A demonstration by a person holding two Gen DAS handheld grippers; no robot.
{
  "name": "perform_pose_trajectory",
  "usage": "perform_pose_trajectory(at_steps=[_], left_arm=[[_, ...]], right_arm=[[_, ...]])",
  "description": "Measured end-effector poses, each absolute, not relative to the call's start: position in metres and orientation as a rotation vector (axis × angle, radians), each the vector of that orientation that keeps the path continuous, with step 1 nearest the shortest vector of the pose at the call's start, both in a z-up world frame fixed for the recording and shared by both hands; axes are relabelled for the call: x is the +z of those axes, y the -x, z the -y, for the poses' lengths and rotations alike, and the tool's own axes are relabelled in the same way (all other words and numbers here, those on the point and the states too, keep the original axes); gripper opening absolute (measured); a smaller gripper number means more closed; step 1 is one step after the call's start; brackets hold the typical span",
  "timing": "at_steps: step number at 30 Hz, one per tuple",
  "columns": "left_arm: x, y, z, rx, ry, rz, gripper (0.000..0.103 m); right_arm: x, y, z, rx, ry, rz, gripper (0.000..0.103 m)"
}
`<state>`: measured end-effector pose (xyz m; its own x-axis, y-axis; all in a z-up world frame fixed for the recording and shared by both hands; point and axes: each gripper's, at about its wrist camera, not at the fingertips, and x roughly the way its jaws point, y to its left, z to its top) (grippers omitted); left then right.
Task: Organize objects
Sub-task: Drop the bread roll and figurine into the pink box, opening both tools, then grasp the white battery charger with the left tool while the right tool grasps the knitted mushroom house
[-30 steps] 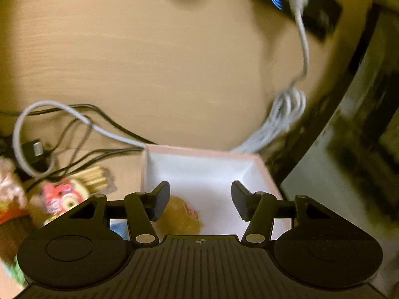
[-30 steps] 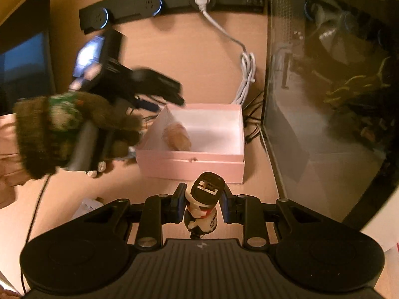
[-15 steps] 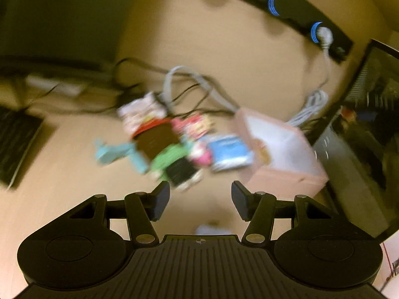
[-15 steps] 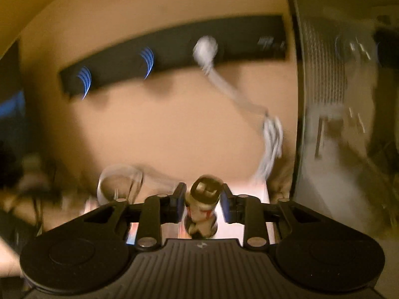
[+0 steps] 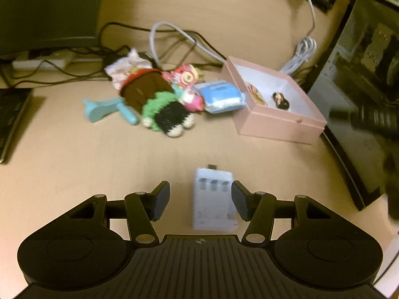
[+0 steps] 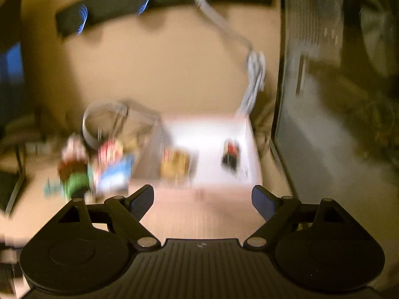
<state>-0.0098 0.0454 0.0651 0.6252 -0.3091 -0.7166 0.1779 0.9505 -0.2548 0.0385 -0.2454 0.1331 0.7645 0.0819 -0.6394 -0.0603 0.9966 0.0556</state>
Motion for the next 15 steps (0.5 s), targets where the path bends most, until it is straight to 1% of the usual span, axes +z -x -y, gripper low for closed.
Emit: perform_pose_trajectory(at_steps=[3, 9, 11, 15], left_arm=[[0.053, -0.003, -0.022, -0.271, 0.109, -0.92, 0.059], [0.035, -0.014, 0.009, -0.258, 0.009, -0.983, 0.059], [0.032, -0.016, 0.014, -0.238, -0.022, -0.98, 0.059], [0.032, -0.018, 0.017, -0.218, -0.048, -0.974, 0.059]], right_arm=[[0.112, -0.02, 0.237, 0.103, 0.005, -0.747, 0.086], [0.092, 0.0, 0.229, 0.142, 0.023, -0.798, 0.087], [0.09, 0.005, 0.229, 0.144, 0.024, -0.805, 0.089], [0.084, 0.005, 0.228, 0.148, 0.038, -0.812, 0.089]])
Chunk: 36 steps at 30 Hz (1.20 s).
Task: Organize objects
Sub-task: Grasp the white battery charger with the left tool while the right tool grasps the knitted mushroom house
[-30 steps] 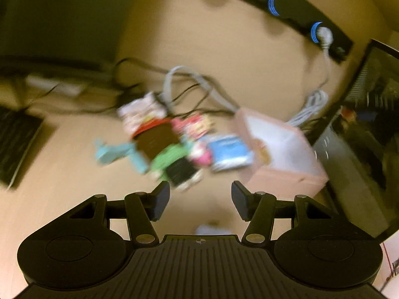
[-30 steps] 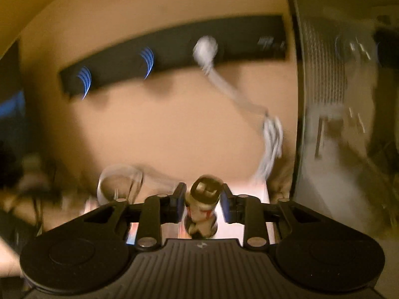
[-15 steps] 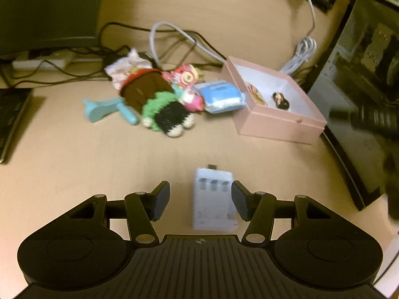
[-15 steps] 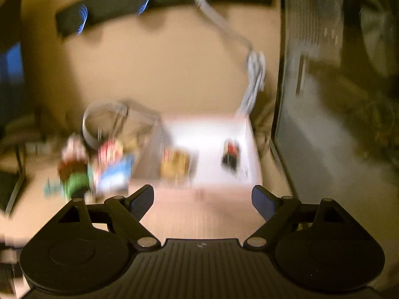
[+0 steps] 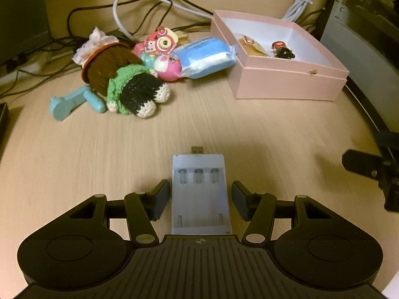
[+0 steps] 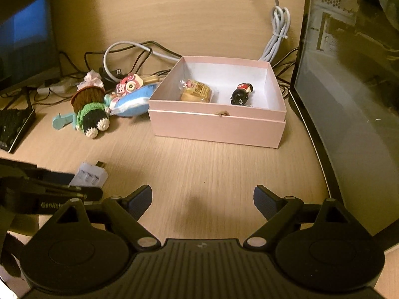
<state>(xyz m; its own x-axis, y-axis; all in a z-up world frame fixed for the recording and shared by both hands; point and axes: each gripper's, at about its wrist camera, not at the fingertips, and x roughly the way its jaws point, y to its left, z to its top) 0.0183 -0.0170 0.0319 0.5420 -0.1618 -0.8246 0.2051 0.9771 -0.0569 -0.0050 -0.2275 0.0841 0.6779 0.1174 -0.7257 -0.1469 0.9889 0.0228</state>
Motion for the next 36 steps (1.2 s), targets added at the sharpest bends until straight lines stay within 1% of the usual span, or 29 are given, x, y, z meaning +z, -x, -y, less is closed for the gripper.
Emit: perform_pose_trajectory(at_steps=[2, 5, 9, 16, 18, 19, 20, 25, 29, 30, 31, 36], left_arm=[[0.033, -0.017, 0.016, -0.222, -0.054, -0.96, 0.053], [0.033, -0.013, 0.006, -0.222, -0.012, -0.964, 0.053], [0.041, 0.001, -0.026, -0.195, 0.068, -0.945, 0.052], [0.063, 0.036, -0.112, -0.04, 0.243, -0.896, 0.052], [0.066, 0.044, -0.131, -0.002, 0.288, -0.891, 0.052], [0.067, 0.046, -0.139, 0.012, 0.304, -0.888, 0.052], [0.069, 0.051, -0.146, 0.029, 0.319, -0.883, 0.052], [0.08, 0.068, -0.169, 0.059, 0.359, -0.857, 0.052], [0.082, 0.077, -0.177, 0.076, 0.372, -0.854, 0.052], [0.081, 0.078, -0.178, 0.077, 0.374, -0.857, 0.052], [0.08, 0.079, -0.178, 0.078, 0.378, -0.86, 0.052], [0.077, 0.072, -0.17, 0.04, 0.368, -0.878, 0.052]], right_arm=[[0.082, 0.004, 0.227, 0.151, 0.046, -0.816, 0.089], [0.08, -0.002, 0.222, 0.167, 0.063, -0.817, 0.09], [0.079, -0.019, 0.198, 0.228, 0.124, -0.798, 0.09], [0.088, -0.058, 0.106, 0.434, 0.29, -0.668, 0.089], [0.089, -0.077, 0.072, 0.478, 0.328, -0.642, 0.084], [0.088, -0.086, 0.057, 0.494, 0.341, -0.64, 0.079], [0.086, -0.098, 0.039, 0.51, 0.353, -0.646, 0.077], [0.068, -0.146, -0.015, 0.471, 0.389, -0.697, 0.077], [0.05, -0.164, -0.033, 0.45, 0.426, -0.733, 0.077], [0.048, -0.164, -0.036, 0.451, 0.433, -0.737, 0.074], [0.046, -0.165, -0.037, 0.466, 0.439, -0.763, 0.066], [0.056, -0.145, -0.023, 0.513, 0.381, -0.807, 0.062]])
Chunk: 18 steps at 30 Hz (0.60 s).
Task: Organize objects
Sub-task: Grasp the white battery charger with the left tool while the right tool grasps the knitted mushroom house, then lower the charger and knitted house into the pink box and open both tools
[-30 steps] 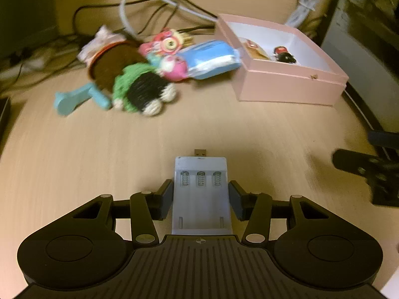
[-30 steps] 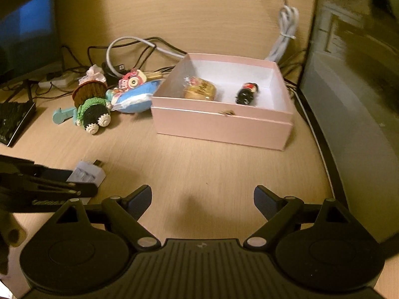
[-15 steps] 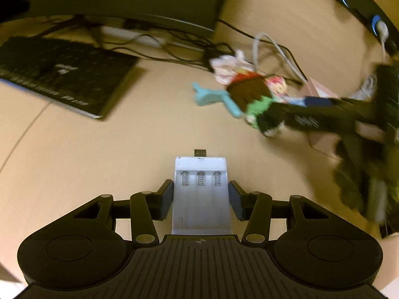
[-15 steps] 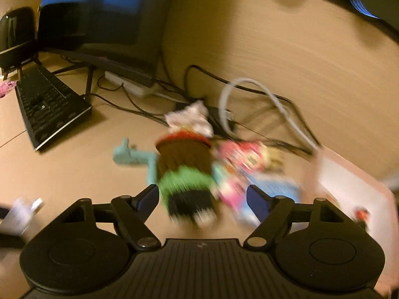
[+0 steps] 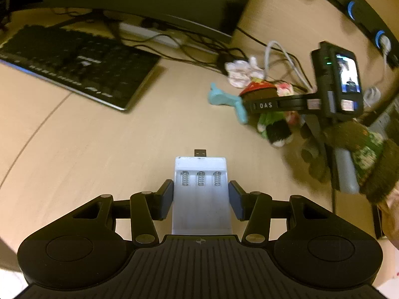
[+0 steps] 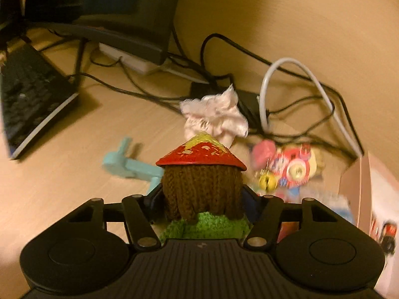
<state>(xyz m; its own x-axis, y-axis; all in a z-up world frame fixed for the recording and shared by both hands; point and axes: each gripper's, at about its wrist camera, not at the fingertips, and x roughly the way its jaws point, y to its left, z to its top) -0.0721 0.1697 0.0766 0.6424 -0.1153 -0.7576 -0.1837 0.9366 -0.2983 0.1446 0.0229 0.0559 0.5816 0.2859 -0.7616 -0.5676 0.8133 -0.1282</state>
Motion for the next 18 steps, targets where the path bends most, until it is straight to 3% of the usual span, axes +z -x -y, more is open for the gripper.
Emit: perform_pose_trajectory(at_steps=[10, 18], left_arm=[[0.07, 0.048, -0.115, -0.162, 0.28, -0.918, 0.052], [0.061, 0.032, -0.06, -0.338, 0.198, -0.957, 0.052]], right_arm=[[0.102, -0.049, 0.076, 0.537, 0.195, -0.817, 0.062], [0.105, 0.001, 0.165, 0.319, 0.089, -0.83, 0.062]])
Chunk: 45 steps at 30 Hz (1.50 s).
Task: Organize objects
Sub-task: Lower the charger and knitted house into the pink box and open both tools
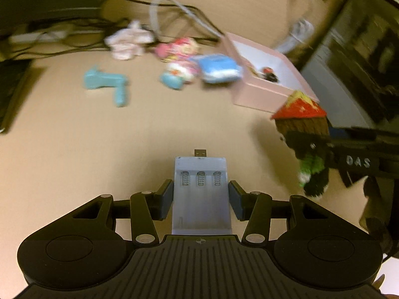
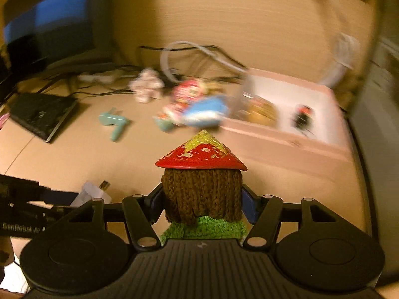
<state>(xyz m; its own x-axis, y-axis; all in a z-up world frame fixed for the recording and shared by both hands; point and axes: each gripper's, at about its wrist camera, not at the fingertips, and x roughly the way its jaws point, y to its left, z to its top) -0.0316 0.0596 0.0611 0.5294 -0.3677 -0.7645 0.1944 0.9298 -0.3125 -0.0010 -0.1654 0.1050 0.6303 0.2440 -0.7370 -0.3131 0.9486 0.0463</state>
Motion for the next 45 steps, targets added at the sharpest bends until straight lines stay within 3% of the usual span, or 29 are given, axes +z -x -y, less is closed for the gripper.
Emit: perform_pose_trajectory(at_steps=[6, 19, 29, 34, 39, 45], left_arm=[[0.067, 0.012, -0.02, -0.46, 0.155, -0.943, 0.052], [0.142, -0.094, 0.068, -0.521, 0.17, -0.743, 0.052], [0.09, -0.179, 0.164, -0.355, 0.053, -0.804, 0.051], [0.095, -0.155, 0.142, -0.343, 0.118, -0.776, 0.051], [0.112, -0.103, 0.082, -0.365, 0.246, -0.727, 0.051], [0.082, -0.043, 0.023, -0.328, 0.285, -0.843, 0.051]], right_arm=[[0.107, 0.037, 0.217, 0.215, 0.023, -0.837, 0.062], [0.115, 0.092, 0.257, 0.176, 0.009, -0.731, 0.062], [0.107, 0.084, 0.27, 0.181, -0.003, -0.769, 0.062], [0.107, 0.07, 0.282, 0.184, -0.007, -0.775, 0.062], [0.14, 0.026, 0.291, 0.221, -0.109, -0.704, 0.062], [0.186, -0.069, 0.279, 0.17, -0.15, -0.592, 0.062]])
